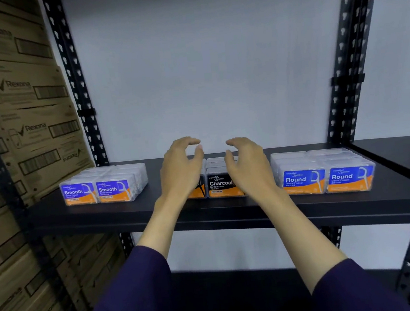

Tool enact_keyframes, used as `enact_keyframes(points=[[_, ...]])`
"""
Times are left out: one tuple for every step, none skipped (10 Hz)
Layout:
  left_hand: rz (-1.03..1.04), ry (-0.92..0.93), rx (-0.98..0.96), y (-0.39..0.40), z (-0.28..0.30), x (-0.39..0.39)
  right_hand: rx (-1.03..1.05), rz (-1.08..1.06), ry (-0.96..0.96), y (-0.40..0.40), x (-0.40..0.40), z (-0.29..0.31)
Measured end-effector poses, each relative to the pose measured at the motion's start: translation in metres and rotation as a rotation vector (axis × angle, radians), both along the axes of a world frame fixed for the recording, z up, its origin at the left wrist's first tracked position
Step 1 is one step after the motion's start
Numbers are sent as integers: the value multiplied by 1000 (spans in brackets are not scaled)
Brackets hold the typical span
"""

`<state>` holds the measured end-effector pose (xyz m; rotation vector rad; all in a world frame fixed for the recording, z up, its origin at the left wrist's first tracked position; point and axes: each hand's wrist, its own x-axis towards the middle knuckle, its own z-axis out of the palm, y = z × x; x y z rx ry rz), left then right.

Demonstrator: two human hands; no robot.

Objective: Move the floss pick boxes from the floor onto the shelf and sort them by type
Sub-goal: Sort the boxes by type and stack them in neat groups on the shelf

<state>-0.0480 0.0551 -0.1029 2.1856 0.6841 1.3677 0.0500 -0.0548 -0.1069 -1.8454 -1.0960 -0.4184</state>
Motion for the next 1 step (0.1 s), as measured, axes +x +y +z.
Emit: enact_keyframes(points=[[8, 106, 112, -39, 2, -4, -56, -37, -94, -30, -11, 1]])
